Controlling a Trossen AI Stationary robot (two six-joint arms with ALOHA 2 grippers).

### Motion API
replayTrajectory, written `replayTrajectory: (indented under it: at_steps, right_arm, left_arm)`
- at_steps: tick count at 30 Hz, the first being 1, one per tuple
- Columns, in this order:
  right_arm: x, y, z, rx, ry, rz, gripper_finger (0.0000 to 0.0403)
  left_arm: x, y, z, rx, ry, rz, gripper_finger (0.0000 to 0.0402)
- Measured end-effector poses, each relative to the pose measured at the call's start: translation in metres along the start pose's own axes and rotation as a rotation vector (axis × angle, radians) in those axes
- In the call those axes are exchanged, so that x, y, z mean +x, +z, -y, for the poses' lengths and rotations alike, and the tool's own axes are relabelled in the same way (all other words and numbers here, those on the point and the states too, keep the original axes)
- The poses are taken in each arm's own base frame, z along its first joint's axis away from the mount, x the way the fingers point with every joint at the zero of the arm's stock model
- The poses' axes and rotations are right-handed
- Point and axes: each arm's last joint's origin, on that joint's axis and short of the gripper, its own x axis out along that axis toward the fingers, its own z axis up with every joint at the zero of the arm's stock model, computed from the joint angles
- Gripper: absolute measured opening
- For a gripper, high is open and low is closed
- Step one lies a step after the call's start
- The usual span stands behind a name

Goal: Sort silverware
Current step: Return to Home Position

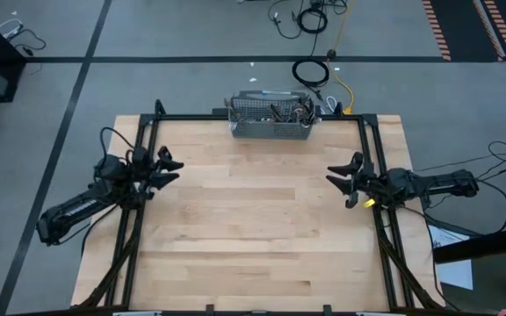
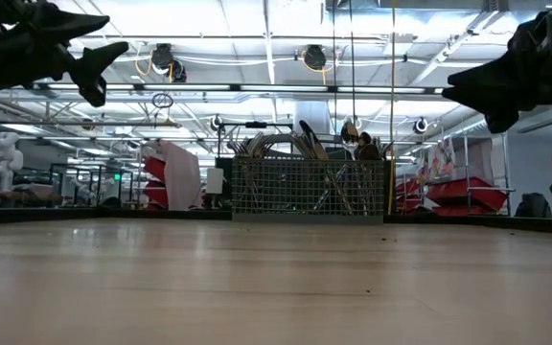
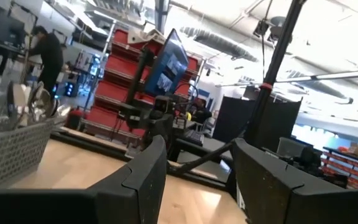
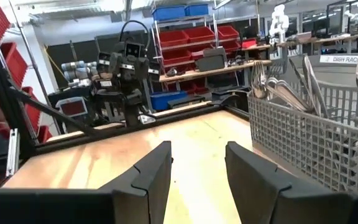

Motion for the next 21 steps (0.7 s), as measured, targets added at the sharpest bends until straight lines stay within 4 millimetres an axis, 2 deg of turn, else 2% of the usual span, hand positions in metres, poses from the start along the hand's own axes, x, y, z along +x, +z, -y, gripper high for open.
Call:
replayTrajectory:
  at_steps: [7,21]
  right_arm:
    - [0.0000,-0.0003,0.0011,-0.098,-0.032,-0.003,0.0141]
    - [0.0000,0.0007,0.0019,-0.107,-0.068,0.009,0.0141]
  left_arm:
    - [0.0003,-0.0024,-0.0008,0.036,0.011,-0.018,0.0187]
    - [0.0003,-0.0040,-0.0015,0.024,0.012,-0.035,0.0187]
